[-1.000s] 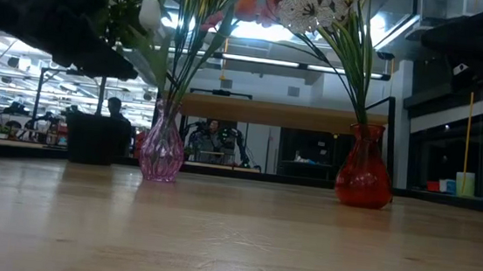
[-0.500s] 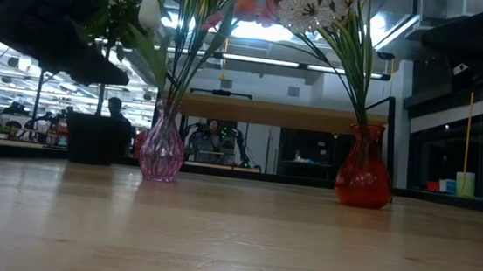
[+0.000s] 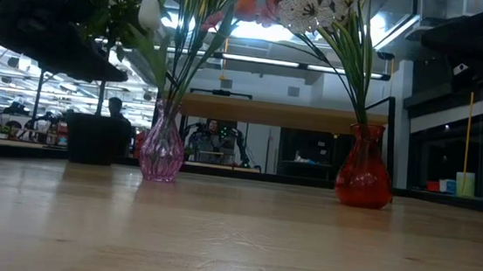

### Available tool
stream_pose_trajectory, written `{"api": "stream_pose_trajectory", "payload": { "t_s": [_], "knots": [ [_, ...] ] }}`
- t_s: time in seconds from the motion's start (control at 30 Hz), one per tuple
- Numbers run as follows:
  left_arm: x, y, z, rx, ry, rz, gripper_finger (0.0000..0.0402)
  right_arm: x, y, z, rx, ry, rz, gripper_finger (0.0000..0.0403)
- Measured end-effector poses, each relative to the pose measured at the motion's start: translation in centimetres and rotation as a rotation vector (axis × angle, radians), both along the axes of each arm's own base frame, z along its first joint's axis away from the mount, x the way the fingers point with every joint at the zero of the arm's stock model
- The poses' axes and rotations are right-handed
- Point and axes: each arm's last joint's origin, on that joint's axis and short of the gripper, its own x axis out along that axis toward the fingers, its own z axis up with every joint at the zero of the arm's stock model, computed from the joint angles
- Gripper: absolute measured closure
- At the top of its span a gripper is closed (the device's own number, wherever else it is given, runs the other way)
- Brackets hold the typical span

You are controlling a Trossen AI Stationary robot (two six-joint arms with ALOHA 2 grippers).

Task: Pick and place flowers into a vace then onto a shelf
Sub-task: Put the purple vase on the shelf

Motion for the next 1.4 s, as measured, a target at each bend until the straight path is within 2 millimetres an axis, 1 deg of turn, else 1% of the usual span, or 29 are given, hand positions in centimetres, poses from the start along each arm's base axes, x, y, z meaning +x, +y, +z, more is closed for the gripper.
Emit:
{"api": "stream_pose_trajectory", "payload": {
  "t_s": [0.07,0.13,0.57,0.7,0.8,0.97,1.1,1.23,1.3,1.4],
  "knots": [
    [0.0,0.0,0.0,0.0,0.0,0.0,0.0389,0.0,0.0,0.0,0.0,0.0,0.0,0.0402],
    [0.0,0.0,0.0,-0.011,-0.001,0.003,0.0374,0.0,0.0,0.0,0.001,0.0,0.0,0.0402],
    [0.1,0.0,0.2,-0.129,-0.039,0.044,0.0223,0.0,0.0,0.0,0.0,0.0,0.001,0.0402],
    [0.1,0.0,0.2,-0.155,-0.042,0.052,0.0187,0.0,0.0,0.0,-0.003,0.0,0.001,0.0402],
    [0.1,0.0,0.2,-0.151,-0.044,0.063,0.0167,0.0,0.0,0.0,-0.007,0.004,0.002,0.0402],
    [0.3,0.2,0.0,-0.141,-0.042,0.124,0.0154,0.0,0.0,-0.2,-0.018,0.014,0.002,0.0402],
    [0.8,0.3,-0.3,-0.135,-0.056,0.211,0.0153,0.0,0.0,-0.4,-0.033,0.032,0.002,0.0402],
    [1.6,0.2,-0.3,-0.114,-0.084,0.221,0.0156,0.0,0.0,-0.4,-0.034,0.032,0.003,0.0402],
    [1.8,0.1,-0.7,-0.116,-0.096,0.22,0.0157,-0.1,0.0,-0.4,-0.034,0.032,0.003,0.0402],
    [1.6,0.2,-1.9,-0.117,-0.11,0.239,0.0157,-0.1,0.0,-0.4,-0.035,0.032,0.003,0.0402]
  ]
}}
